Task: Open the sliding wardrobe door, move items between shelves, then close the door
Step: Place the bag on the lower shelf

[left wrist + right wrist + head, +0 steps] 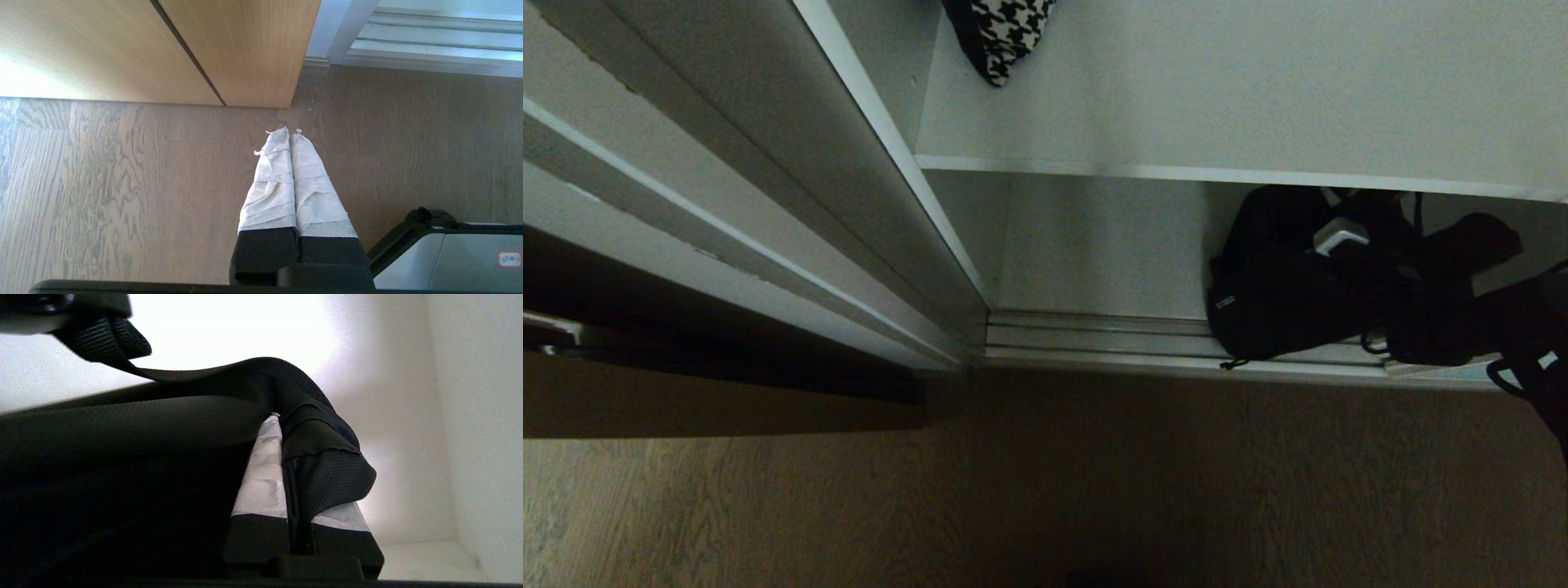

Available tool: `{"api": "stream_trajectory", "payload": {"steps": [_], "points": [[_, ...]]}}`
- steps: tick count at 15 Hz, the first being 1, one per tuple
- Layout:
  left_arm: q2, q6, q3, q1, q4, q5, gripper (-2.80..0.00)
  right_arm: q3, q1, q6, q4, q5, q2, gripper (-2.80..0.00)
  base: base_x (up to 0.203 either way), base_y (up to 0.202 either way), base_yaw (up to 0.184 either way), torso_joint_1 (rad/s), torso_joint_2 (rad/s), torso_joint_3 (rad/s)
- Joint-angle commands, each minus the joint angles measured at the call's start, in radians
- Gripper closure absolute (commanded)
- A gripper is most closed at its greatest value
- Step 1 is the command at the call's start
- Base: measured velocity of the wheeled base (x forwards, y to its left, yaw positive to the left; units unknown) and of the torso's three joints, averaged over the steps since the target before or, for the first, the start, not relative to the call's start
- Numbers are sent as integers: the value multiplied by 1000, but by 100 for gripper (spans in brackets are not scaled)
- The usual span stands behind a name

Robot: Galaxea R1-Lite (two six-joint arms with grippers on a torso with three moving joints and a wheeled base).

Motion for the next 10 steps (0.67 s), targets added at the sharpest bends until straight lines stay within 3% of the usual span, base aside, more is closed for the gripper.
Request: {"api": "stream_trajectory", "payload": {"steps": [1,10], "points": [[0,0,0,1,0,0,0,-106,3,-6,-10,1,62,0,0,0,0,0,0,0],[0,0,0,1,0,0,0,-127,6,-1,-10,-26,93,0,0,0,0,0,0,0]]}}
